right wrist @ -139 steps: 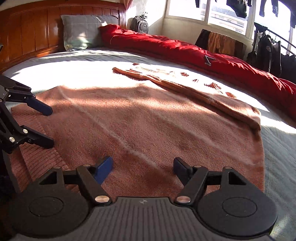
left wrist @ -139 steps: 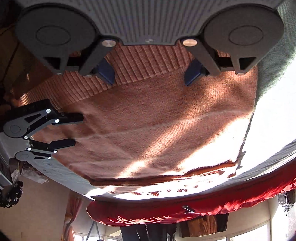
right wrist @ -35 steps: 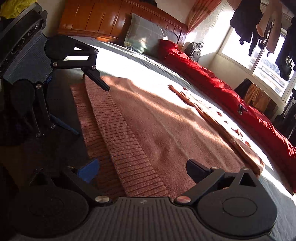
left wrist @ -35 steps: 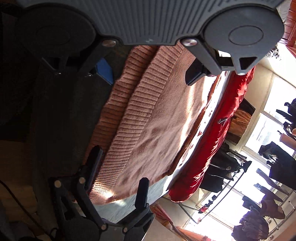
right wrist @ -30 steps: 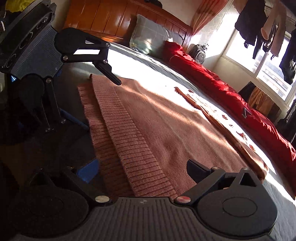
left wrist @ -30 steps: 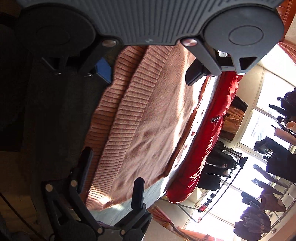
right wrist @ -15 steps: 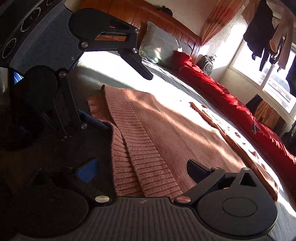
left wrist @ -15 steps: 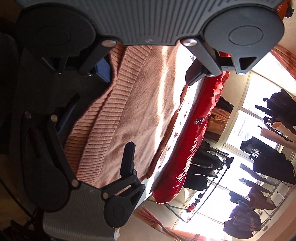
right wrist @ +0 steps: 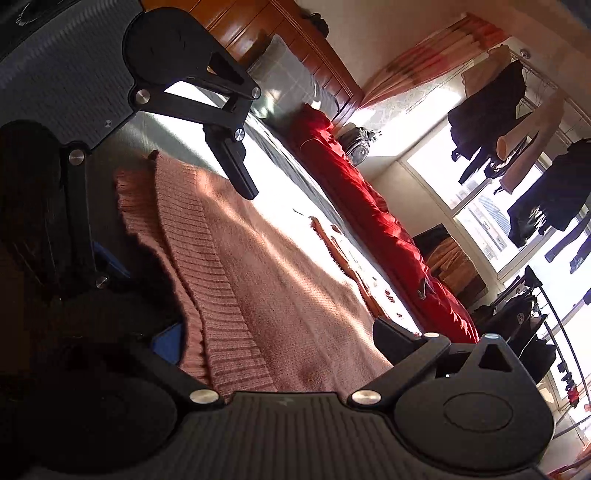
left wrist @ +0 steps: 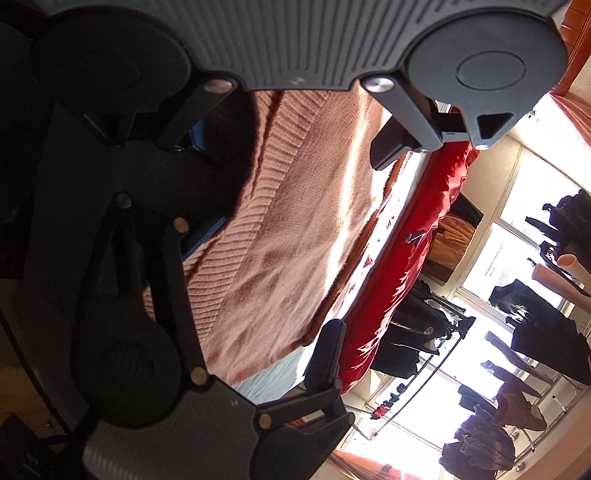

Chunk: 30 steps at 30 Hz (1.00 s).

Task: Fold clothes
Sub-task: 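Grasp the ribbed hem with both grippers and lift it toward the collar, then carry the gripped hem over the sweater body toward the collar with both grippers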

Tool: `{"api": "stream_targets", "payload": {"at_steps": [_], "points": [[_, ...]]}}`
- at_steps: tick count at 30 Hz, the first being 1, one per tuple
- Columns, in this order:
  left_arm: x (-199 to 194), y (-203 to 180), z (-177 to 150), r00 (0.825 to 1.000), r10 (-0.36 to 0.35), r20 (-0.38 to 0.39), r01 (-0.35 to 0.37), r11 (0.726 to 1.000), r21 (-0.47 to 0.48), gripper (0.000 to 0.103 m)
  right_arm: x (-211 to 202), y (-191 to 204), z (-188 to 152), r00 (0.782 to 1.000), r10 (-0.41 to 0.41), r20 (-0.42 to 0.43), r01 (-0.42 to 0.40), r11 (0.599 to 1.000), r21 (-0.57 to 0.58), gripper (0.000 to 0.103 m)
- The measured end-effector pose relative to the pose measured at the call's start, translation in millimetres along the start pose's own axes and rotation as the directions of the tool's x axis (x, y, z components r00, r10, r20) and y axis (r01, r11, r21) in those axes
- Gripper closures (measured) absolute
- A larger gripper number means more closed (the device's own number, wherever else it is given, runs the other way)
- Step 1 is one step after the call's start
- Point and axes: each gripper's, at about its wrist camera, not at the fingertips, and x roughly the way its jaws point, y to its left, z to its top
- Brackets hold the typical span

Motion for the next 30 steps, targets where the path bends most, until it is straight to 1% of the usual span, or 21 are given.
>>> {"api": "stream_targets", "payload": {"at_steps": [5,10,16,20,26,28,30], "points": [[8,13,-4,0.998,0.057,-0.026,-0.058,0.998,-0.029,0.018,1,-1,-10,0.999,-0.009,-0.046,0.010,1.000,0.012,0.000],[2,27,-7,0.998,0.066,-0.020,-0.068,0.994,-0.089,0.017,1,-2,-20,0.996,-0.018,-0.091,0.020,1.000,0.024,0.000],[-1,22,-13,0.997,0.067,-0.034,-0.070,0.995,-0.072,0.017,2,-3,-32,0.989,-0.027,-0.146,0.033,0.999,0.037,0.000],[0,25,-23,0.994,0.077,-0.080,-0.082,0.994,-0.068,0.017,-4,-20,-51,0.972,-0.086,-0.218,0.099,0.994,0.049,0.000],[0,29,-34,0.983,0.124,-0.139,-0.130,0.991,-0.036,0.017,-14,-32,-77,0.930,-0.186,-0.317,0.203,0.979,0.021,0.000],[1,26,-30,0.983,0.132,-0.129,-0.135,0.991,-0.008,0.017,-14,-34,-80,0.923,-0.204,-0.326,0.221,0.975,0.015,0.000],[3,21,-24,0.984,0.138,-0.109,-0.136,0.990,0.024,0.017,-13,-32,-78,0.925,-0.214,-0.313,0.229,0.973,0.011,0.000]]}}
